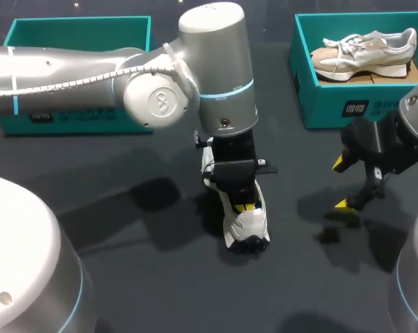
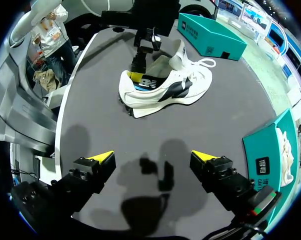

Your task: Take the shoe out of the shoebox, open the shoe tongue, remove and reinsert the insole, then place the shoe into the shoebox

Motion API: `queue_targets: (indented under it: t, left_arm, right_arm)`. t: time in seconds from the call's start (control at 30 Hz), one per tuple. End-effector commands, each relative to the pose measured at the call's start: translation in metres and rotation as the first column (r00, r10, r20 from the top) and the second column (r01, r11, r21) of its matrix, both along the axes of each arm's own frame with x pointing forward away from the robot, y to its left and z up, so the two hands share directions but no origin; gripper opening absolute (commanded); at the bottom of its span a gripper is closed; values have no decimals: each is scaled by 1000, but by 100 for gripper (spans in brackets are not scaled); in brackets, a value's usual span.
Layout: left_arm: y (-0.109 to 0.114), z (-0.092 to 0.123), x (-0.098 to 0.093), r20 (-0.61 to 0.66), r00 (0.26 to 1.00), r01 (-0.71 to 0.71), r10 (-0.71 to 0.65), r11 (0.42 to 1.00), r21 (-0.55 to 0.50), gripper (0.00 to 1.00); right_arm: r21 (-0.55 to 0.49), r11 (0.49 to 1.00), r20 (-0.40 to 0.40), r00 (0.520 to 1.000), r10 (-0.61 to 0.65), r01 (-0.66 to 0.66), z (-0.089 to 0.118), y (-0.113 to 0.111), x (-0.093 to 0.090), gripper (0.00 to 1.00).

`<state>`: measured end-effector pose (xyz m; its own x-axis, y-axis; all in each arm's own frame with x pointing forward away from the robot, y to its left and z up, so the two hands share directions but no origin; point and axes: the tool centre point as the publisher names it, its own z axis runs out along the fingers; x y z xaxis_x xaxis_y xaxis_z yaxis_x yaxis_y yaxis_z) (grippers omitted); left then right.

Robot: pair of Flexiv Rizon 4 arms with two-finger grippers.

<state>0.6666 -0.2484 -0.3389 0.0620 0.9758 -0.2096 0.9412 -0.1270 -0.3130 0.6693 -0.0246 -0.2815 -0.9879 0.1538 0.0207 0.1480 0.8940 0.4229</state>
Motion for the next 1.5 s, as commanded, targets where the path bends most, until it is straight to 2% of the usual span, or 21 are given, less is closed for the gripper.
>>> queue_targets:
  t: [0.03, 0.13, 0.23, 0.5, 0.63, 0.77, 0.87, 1.03, 1.13, 1.3, 1.5]
  left_arm:
    - [0, 5, 7, -1, 1000, -15, 15, 1000, -21, 0]
    - [1, 18, 11, 5, 1000, -30, 30, 997, -72, 0]
    - [-6, 20, 11, 14, 999, -35, 37, 996, -87, 0]
    - [-26, -19, -4, 1, 1000, -16, 16, 999, -32, 0]
    - [-27, -38, -5, 16, 1000, -21, 21, 1000, 1, 0]
    - [-20, -50, 3, 39, 998, -49, 48, 998, 39, 0]
    - [-14, -45, 8, 60, 996, -66, 64, 997, 39, 0]
    - [-6, -19, 11, 93, 991, -96, 100, 994, -46, 0]
    - [-8, -11, 9, 113, 987, -107, 116, 990, -89, 0]
    - [-20, -13, 4, 124, 982, -128, 145, 983, -135, 0]
    - [-39, -28, 4, 146, 971, -164, 191, 971, -176, 0]
  right_arm:
    - [-2, 1000, 3, 1000, -2, 2, 0, 0, -2, 100]
    - [-2, 1000, 3, 1000, -2, 2, 0, 0, -2, 100]
    - [-2, 1000, 3, 1000, -2, 2, 0, 0, -2, 100]
    - [-2, 1000, 3, 1000, -2, 2, 0, 0, -2, 100]
    - [-2, 1000, 3, 1000, -2, 2, 0, 0, -2, 100]
    - [-2, 1000, 3, 1000, -2, 2, 0, 0, -2, 100]
    - [-2, 1000, 3, 1000, -2, 2, 0, 0, -2, 100]
    - [-2, 1000, 3, 1000, -2, 2, 0, 0, -2, 100]
    - [-2, 1000, 3, 1000, -2, 2, 0, 0, -2, 100]
    - [-2, 1000, 3, 1000, -2, 2, 0, 0, -2, 100]
    - [-2, 1000, 3, 1000, -2, 2, 0, 0, -2, 100]
